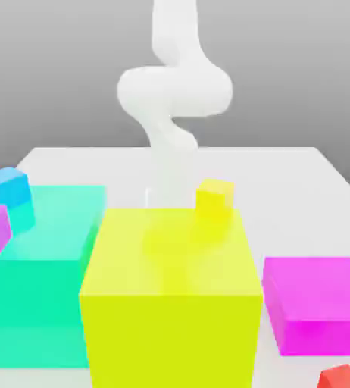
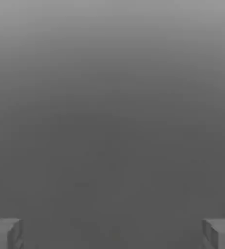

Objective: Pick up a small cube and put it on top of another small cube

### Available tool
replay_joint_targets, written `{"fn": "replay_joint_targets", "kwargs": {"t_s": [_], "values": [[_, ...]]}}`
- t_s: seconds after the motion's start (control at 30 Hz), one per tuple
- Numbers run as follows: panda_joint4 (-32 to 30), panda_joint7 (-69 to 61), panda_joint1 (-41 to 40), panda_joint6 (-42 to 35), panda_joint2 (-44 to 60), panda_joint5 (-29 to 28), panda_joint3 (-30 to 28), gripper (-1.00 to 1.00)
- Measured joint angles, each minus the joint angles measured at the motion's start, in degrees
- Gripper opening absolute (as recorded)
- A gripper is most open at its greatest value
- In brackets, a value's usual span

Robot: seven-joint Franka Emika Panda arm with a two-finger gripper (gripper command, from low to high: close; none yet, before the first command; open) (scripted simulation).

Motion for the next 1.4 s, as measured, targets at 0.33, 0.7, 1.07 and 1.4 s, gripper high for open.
{"fn": "replay_joint_targets", "kwargs": {"t_s": [0.33,0.7,1.07,1.4], "values": [[2.55,-0.01,4.49,4.87,21.13,3.62,2.79,0.00],[5.22,4.37,9.97,10.38,43.99,1.27,6.72,0.00],[8.13,12.14,17.23,16.57,66.82,-6.33,5.89,0.00],[9.95,13.20,18.51,22.37,74.95,-7.67,4.59,-1.00]]}}
